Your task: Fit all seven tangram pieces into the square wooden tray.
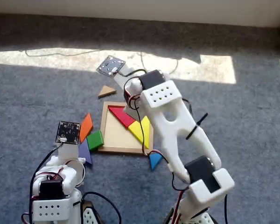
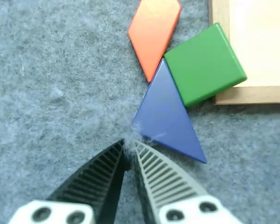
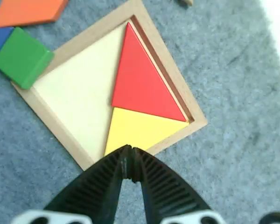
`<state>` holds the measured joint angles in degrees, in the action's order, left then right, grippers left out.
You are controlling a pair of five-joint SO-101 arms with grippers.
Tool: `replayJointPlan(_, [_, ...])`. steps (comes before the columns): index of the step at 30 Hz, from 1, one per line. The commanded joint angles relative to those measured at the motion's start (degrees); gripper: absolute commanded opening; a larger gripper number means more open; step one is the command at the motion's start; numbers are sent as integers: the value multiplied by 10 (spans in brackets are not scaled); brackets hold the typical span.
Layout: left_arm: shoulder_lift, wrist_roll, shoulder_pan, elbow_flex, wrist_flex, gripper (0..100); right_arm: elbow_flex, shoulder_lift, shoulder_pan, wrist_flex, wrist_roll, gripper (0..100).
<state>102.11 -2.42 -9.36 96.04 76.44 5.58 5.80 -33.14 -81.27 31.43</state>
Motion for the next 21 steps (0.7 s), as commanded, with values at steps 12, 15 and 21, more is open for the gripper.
replayJointPlan(12, [23, -4, -4, 11, 3, 7, -341, -327, 98, 58, -90, 11])
replayJointPlan(15, [23, -4, -4, 11, 3, 7, -423, -360, 97, 112, -175, 14])
replayJointPlan(21, [23, -4, -4, 11, 3, 7, -531, -376, 45, 216, -347, 14])
